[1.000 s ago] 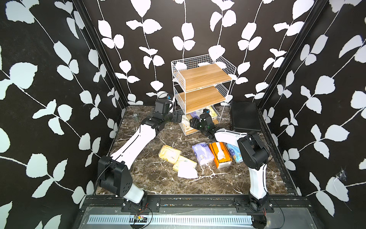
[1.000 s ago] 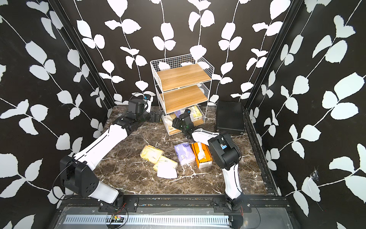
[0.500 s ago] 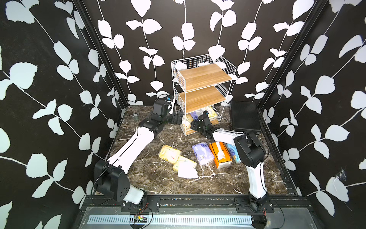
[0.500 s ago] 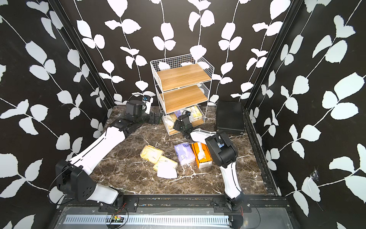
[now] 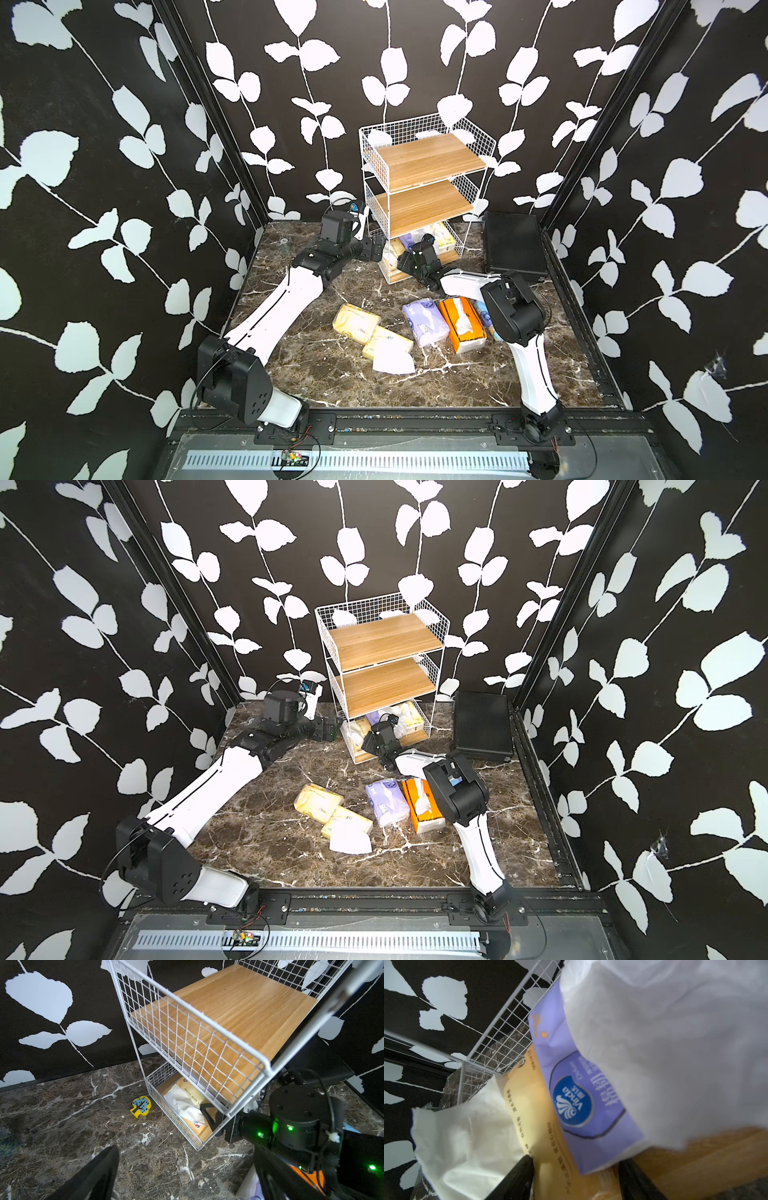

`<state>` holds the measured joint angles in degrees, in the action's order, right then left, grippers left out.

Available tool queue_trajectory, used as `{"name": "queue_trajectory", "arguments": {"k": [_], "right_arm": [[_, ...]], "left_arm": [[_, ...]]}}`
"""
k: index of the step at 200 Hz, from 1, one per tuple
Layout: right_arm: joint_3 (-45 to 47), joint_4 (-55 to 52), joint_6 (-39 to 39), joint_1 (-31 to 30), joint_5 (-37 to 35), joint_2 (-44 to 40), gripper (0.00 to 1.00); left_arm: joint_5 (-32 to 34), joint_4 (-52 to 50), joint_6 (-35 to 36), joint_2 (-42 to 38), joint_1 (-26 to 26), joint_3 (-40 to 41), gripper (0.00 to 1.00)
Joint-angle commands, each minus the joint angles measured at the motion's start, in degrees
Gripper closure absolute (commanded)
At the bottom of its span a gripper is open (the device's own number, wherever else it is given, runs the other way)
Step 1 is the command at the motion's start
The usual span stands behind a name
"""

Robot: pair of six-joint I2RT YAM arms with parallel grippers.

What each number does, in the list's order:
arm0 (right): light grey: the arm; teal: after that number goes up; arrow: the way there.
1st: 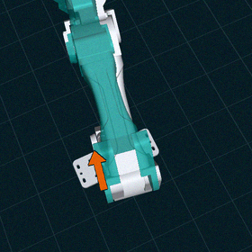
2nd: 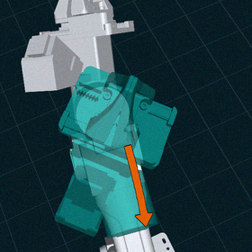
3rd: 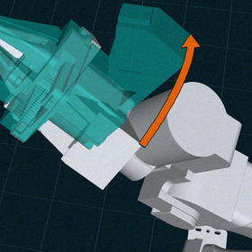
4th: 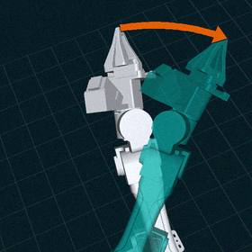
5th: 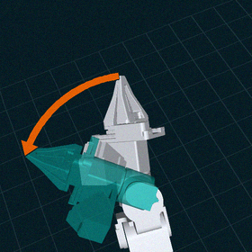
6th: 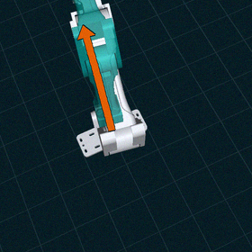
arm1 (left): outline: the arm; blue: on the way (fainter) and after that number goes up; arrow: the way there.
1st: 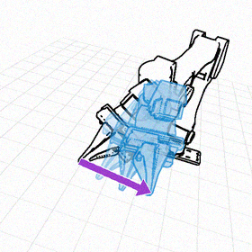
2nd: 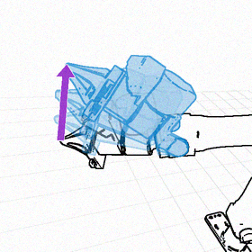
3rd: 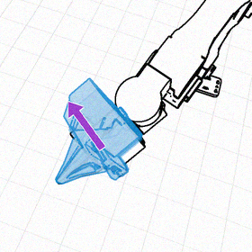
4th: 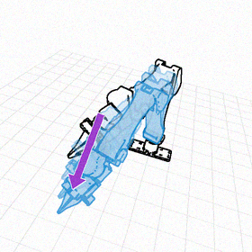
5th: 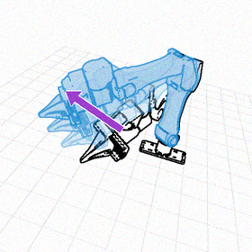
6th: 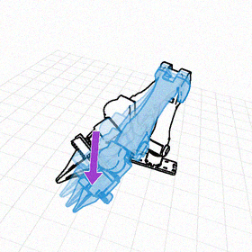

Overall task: Remove the tissue boxes from the shelf
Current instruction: Pick up a box of tissues from the shelf.

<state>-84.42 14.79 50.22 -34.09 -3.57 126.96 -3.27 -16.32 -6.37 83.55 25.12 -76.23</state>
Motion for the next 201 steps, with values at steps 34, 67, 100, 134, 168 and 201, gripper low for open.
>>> {"name": "queue_trajectory", "arguments": {"k": [34, 67, 100, 134, 168, 201], "right_arm": [[-2.29, 2.57, 0.42, 0.16, 0.60, 0.69, 0.71], [-0.17, 3.14, 0.32, 0.25, 0.90, -0.96, 0.93], [4.10, 4.28, -0.03, 0.42, 3.41, -4.58, 1.00], [8.82, 3.89, -0.97, 0.41, 7.59, -9.88, 1.00], [16.87, 3.46, -3.07, 0.34, 9.19, -16.76, 1.00], [20.82, 1.57, -5.51, 0.29, 11.09, -21.60, 1.00]], "left_arm": [[-1.26, 1.81, 0.92, -2.98, -0.08, 1.16, 0.01], [-1.07, 1.81, 1.10, -2.69, -0.08, 1.26, 0.01], [-3.95, 3.01, 2.05, -3.11, -0.08, 2.27, 0.01], [-7.52, 5.64, 1.11, -3.39, 0.01, 3.37, 0.01], [-8.31, 10.60, -4.26, -2.90, 0.18, 4.56, 0.01], [-5.02, 9.81, -7.55, 0.82, 1.36, 1.34, 0.01]]}}
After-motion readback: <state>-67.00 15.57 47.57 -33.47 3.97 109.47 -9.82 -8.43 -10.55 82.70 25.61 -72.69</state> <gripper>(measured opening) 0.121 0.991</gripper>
